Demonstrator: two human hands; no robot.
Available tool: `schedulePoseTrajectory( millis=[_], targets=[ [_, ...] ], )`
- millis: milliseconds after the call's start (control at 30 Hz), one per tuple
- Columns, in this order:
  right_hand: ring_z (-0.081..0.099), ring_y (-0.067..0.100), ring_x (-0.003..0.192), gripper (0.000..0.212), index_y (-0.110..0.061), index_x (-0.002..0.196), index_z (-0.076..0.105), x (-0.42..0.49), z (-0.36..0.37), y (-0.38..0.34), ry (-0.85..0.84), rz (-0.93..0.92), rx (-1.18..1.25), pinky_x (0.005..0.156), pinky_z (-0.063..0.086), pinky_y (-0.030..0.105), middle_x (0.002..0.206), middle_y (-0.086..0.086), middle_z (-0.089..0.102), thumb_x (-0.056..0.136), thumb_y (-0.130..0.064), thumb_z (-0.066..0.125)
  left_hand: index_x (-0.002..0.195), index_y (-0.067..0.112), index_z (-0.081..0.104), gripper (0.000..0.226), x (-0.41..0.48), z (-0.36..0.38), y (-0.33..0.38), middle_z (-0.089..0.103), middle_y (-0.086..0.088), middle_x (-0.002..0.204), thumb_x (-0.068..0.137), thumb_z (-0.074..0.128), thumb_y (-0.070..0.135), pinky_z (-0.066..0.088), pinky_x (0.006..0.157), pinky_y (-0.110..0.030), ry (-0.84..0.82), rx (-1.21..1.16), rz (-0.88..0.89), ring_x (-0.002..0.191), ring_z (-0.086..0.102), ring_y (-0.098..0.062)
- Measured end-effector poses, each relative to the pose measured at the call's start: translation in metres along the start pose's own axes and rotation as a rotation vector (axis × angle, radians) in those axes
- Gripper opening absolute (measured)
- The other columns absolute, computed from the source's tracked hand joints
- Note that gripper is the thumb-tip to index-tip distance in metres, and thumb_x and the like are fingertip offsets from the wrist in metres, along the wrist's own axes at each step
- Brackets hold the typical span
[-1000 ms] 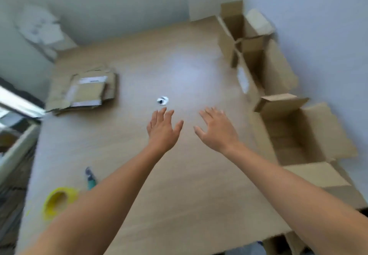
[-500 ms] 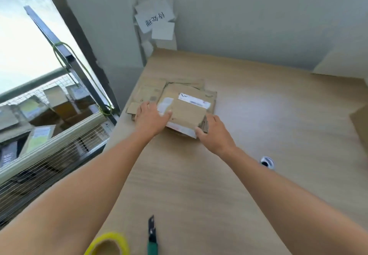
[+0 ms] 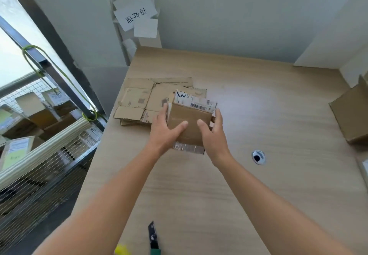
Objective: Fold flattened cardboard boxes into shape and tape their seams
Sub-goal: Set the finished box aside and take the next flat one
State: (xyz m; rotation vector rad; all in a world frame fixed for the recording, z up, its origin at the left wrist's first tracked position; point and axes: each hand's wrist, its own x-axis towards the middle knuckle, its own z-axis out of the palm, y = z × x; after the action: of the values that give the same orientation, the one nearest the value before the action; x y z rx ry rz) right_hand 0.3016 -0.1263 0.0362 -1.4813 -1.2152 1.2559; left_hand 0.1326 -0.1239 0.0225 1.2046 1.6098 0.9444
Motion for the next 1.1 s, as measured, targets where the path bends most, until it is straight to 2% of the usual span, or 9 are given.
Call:
schedulePoseTrajectory(
  millis=[133, 200, 267, 400, 567, 633, 833, 967, 1100],
  targets=[
    [0.056, 0.005, 0.126, 0.059, -0.051, 0.149, 0.034, -0.09, -0.071, 0.01, 0.044, -0.013, 0.23, 0.087, 0.057, 0.028, 0.146, -0.001, 0.045, 0.093, -0.049, 0.053, 0.151, 0.056, 0.021, 0.089, -0.111, 0.036, 0.007, 0.042, 0.022, 0.147, 0.081, 0.075, 0.057, 0.048, 0.103, -0.029, -0.136, -0.138, 0.129, 0.132, 0.046, 0.002],
    [0.053, 0.005, 0.129, 0.053, -0.056, 0.144, 0.039, -0.139, -0.107, 0.026, 0.025, 0.011, 0.229, 0.096, 0.054, 0.036, 0.145, 0.001, 0.044, 0.093, -0.051, 0.051, 0.153, 0.053, 0.02, 0.084, -0.164, 0.064, 0.001, 0.044, 0.023, 0.149, 0.086, 0.07, 0.056, 0.046, 0.105, -0.031, -0.211, -0.171, 0.136, 0.135, 0.046, -0.001],
    [0.046, 0.016, 0.137, 0.059, -0.051, 0.147, 0.038, -0.186, -0.137, 0.05, 0.024, 0.04, 0.17, 0.112, 0.043, 0.051, 0.146, 0.008, 0.04, 0.09, -0.051, 0.052, 0.152, 0.046, 0.026, 0.074, -0.214, 0.094, -0.006, 0.048, 0.021, 0.146, 0.089, 0.062, 0.061, 0.043, 0.11, -0.036, -0.255, -0.221, 0.062, 0.135, 0.047, -0.003],
    [0.039, 0.024, 0.144, 0.065, -0.038, 0.151, 0.034, -0.262, -0.182, 0.089, 0.01, 0.014, 0.109, 0.117, 0.035, 0.055, 0.153, 0.008, 0.04, 0.09, -0.047, 0.058, 0.137, 0.041, 0.046, 0.06, -0.291, 0.14, -0.013, 0.063, 0.015, 0.129, 0.091, 0.037, 0.078, 0.051, 0.1, -0.028, -0.215, -0.338, -0.114, 0.122, 0.058, -0.005],
    [0.05, 0.024, 0.134, 0.044, -0.038, 0.139, 0.044, -0.305, -0.21, 0.113, 0.03, 0.025, 0.191, 0.112, 0.039, 0.059, 0.139, -0.008, 0.057, 0.096, -0.044, 0.051, 0.121, 0.037, 0.055, 0.038, -0.326, 0.168, -0.01, 0.074, 0.007, 0.108, 0.105, 0.024, 0.053, 0.049, 0.069, -0.025, -0.158, -0.414, -0.28, 0.094, 0.065, -0.011],
    [0.047, 0.016, 0.137, 0.044, -0.047, 0.141, 0.042, -0.314, -0.216, 0.115, 0.018, 0.033, 0.157, 0.115, 0.039, 0.049, 0.145, -0.014, 0.052, 0.098, -0.046, 0.047, 0.119, 0.034, 0.052, 0.018, -0.329, 0.171, -0.01, 0.072, 0.008, 0.105, 0.105, 0.04, 0.034, 0.044, 0.072, -0.031, -0.12, -0.465, -0.334, 0.087, 0.062, -0.009],
    [0.019, -0.003, 0.151, 0.05, -0.039, 0.157, 0.028, -0.316, -0.226, 0.118, -0.11, 0.011, 0.035, 0.126, 0.018, 0.034, 0.16, -0.024, 0.027, 0.108, -0.045, 0.027, 0.114, 0.031, 0.05, 0.041, -0.332, 0.17, -0.006, 0.059, 0.003, 0.124, 0.092, 0.052, -0.004, 0.051, 0.073, -0.038, -0.098, -0.429, -0.332, 0.096, 0.064, -0.019],
    [0.041, -0.006, 0.135, 0.062, -0.04, 0.156, 0.03, -0.322, -0.228, 0.117, -0.163, -0.011, -0.017, 0.11, 0.035, 0.013, 0.152, -0.015, 0.034, 0.099, -0.035, 0.054, 0.102, 0.028, 0.069, 0.032, -0.338, 0.174, -0.013, 0.064, -0.005, 0.121, 0.097, 0.048, 0.004, 0.05, 0.086, -0.039, -0.066, -0.32, -0.303, 0.102, 0.061, -0.022],
    [0.033, -0.007, 0.141, 0.055, -0.045, 0.154, 0.028, -0.324, -0.225, 0.11, -0.196, -0.01, -0.055, 0.119, 0.028, 0.021, 0.154, -0.023, 0.031, 0.101, -0.042, 0.045, 0.119, 0.027, 0.069, 0.031, -0.348, 0.172, -0.019, 0.062, 0.008, 0.13, 0.1, 0.044, 0.034, 0.041, 0.111, -0.043, -0.091, -0.273, -0.217, 0.123, 0.056, -0.011]
  ],
)
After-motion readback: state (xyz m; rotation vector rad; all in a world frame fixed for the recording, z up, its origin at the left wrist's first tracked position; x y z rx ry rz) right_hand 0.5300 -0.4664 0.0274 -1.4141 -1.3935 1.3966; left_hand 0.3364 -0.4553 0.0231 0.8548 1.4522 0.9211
